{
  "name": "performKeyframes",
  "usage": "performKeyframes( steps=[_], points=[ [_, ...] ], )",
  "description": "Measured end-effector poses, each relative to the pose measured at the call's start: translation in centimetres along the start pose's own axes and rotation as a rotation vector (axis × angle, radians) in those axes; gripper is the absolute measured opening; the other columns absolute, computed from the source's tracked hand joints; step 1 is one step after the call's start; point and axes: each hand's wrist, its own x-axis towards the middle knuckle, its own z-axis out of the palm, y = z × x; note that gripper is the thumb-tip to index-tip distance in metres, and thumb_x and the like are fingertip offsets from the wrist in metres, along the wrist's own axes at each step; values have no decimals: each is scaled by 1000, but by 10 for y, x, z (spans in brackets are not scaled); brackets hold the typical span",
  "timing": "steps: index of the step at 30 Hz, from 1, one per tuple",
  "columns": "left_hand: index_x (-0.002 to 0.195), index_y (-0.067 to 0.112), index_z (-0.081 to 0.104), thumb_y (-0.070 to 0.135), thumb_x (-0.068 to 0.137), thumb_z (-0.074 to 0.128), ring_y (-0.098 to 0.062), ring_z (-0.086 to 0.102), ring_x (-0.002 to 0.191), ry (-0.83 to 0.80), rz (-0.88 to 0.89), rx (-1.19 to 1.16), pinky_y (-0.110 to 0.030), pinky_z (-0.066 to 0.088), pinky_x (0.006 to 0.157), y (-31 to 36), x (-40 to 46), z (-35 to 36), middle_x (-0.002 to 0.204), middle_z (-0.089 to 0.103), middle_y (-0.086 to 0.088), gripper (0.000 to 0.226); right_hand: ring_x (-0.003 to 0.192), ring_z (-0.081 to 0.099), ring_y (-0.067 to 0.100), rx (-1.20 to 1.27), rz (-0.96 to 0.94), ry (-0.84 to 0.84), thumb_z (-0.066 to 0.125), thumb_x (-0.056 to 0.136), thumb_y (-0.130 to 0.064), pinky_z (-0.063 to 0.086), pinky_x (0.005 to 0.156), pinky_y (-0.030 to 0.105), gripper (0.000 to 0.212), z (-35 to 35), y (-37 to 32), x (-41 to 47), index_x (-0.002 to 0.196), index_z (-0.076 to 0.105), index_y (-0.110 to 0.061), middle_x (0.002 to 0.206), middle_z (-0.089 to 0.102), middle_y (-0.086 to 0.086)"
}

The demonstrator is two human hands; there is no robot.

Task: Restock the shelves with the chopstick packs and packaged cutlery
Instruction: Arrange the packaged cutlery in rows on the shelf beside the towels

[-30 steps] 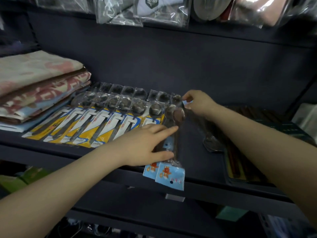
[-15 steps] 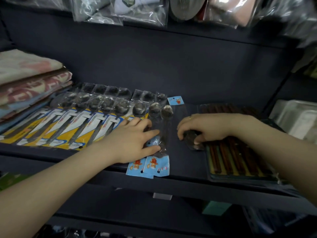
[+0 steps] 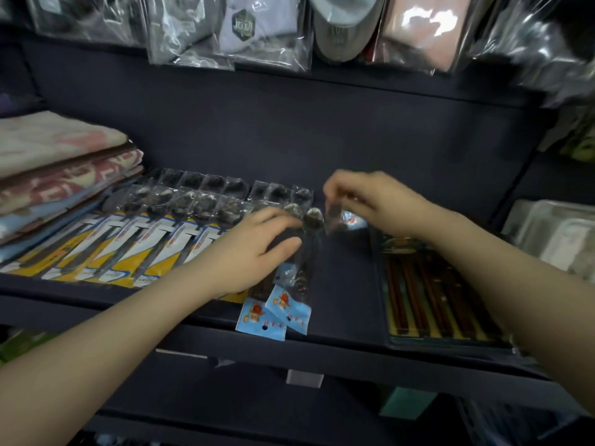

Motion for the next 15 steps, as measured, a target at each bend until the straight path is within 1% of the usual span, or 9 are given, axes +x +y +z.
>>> performKeyframes(
  steps=[2, 3, 5, 7, 9, 11, 12, 13, 15],
  points=[
    [137, 25, 35, 55, 86, 38, -5, 36, 126, -4, -28, -45, -19, 28, 101, 5, 6, -2, 138, 40, 10, 60, 76, 60, 13, 214, 35, 221, 43, 86, -8, 48, 74, 26, 22, -9, -9, 9, 87, 44, -30, 91, 67, 10],
    [140, 26, 28, 50, 88, 43, -3, 34, 128, -6, -43, -72, -21, 28, 103, 8, 9, -3, 141, 36, 11, 59, 72, 59, 15, 318, 46, 324, 42, 87, -6, 48, 69, 30, 27, -12, -14, 14, 86, 41, -32, 88, 66, 13],
    [142, 27, 22, 44, 87, 49, 1, 34, 128, 21, -52, -151, -22, 30, 105, 15, 16, -2, 141, 36, 12, 64, 61, 55, 13, 483, 105, 513, 43, 89, -5, 46, 59, 28, 26, -17, -25, 24, 83, 41, -30, 77, 63, 15],
    [140, 26, 24, 40, 86, 52, 0, 43, 120, 55, -75, -265, -23, 37, 100, 23, 22, -2, 131, 46, 14, 63, 53, 53, 13, 622, 206, 640, 44, 90, -1, 45, 51, 23, 26, -19, -34, 33, 79, 43, -24, 66, 58, 10],
    [134, 23, 34, 33, 87, 54, -5, 54, 109, 70, -107, -381, -27, 45, 93, 27, 29, 1, 118, 57, 8, 52, 47, 52, 10, 704, 330, 695, 43, 89, 0, 43, 45, 19, 24, -18, -37, 38, 77, 43, -21, 61, 55, 4],
    [116, 17, 52, 29, 89, 52, -16, 61, 97, 74, -128, -426, -37, 48, 90, 30, 36, 3, 104, 65, -5, 29, 44, 52, 8, 777, 471, 696, 44, 89, -2, 42, 41, 18, 19, -18, -34, 40, 79, 44, -17, 63, 56, 4],
    [106, 12, 58, 28, 91, 50, -20, 62, 89, 73, -143, -490, -42, 50, 87, 31, 39, 3, 97, 66, -12, 23, 44, 53, 7, 809, 533, 669, 44, 90, -4, 42, 41, 18, 14, -17, -31, 41, 82, 45, -15, 64, 56, 4],
    [97, 6, 61, 25, 93, 47, -23, 60, 81, 58, -177, -581, -42, 51, 83, 34, 42, 4, 90, 65, -18, 24, 45, 52, 8, 825, 576, 624, 45, 91, -5, 42, 40, 18, 8, -16, -26, 41, 87, 46, -13, 66, 56, 4],
    [90, 4, 64, 20, 96, 43, -20, 56, 70, -21, -259, -752, -29, 50, 66, 37, 47, 6, 77, 63, -14, 27, 45, 50, 11, 740, 633, 519, 47, 92, -10, 38, 39, 20, 4, -12, -13, 42, 95, 48, -10, 66, 55, 5]
  ],
)
